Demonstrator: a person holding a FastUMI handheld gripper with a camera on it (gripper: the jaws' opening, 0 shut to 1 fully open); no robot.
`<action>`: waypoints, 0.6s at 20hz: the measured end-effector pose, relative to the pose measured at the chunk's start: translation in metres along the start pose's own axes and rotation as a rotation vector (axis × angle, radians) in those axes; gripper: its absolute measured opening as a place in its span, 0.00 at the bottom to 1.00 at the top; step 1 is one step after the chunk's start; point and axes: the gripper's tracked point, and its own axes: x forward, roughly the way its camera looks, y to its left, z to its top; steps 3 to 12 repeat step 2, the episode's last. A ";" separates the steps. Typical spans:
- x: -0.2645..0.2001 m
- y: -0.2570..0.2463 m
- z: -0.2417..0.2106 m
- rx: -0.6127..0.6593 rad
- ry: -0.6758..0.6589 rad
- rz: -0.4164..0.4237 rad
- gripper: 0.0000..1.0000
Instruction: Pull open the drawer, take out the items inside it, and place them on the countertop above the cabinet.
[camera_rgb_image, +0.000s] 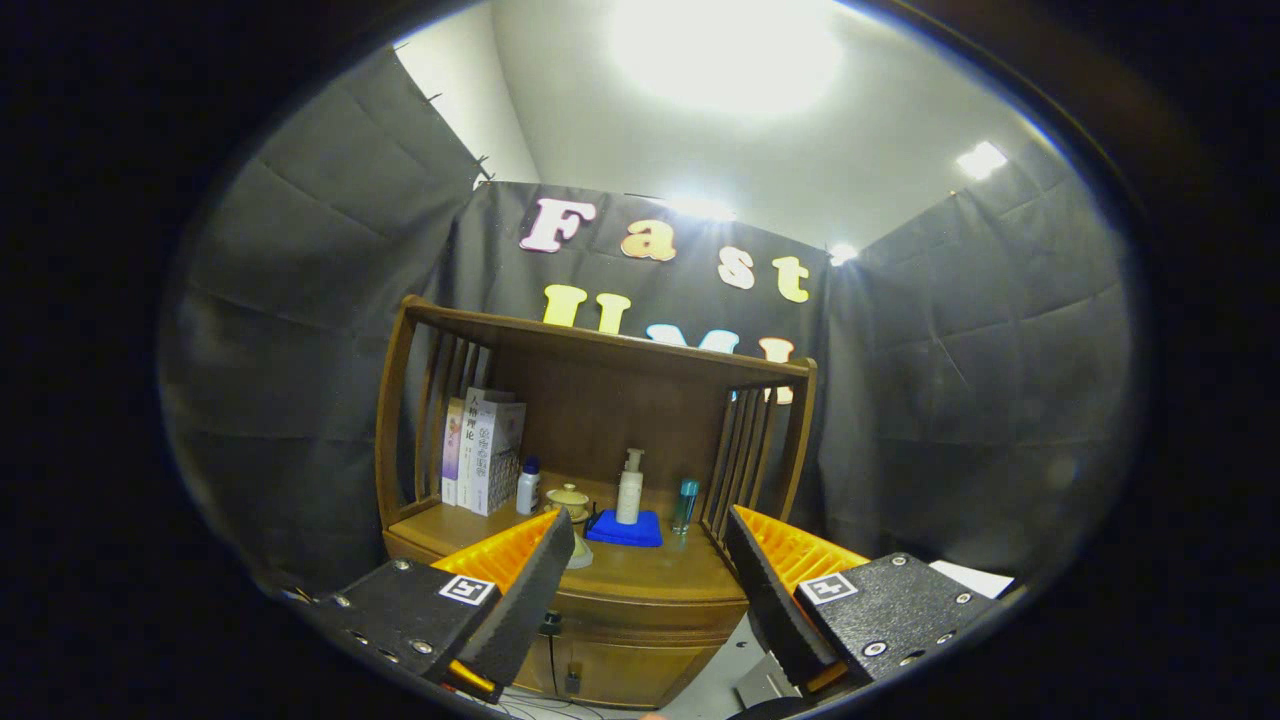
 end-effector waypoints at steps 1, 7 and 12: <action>-0.004 -0.008 0.006 -0.022 -0.014 -0.020 0.95; -0.009 -0.015 0.013 -0.038 -0.030 -0.040 0.95; -0.009 -0.015 0.013 -0.038 -0.030 -0.040 0.95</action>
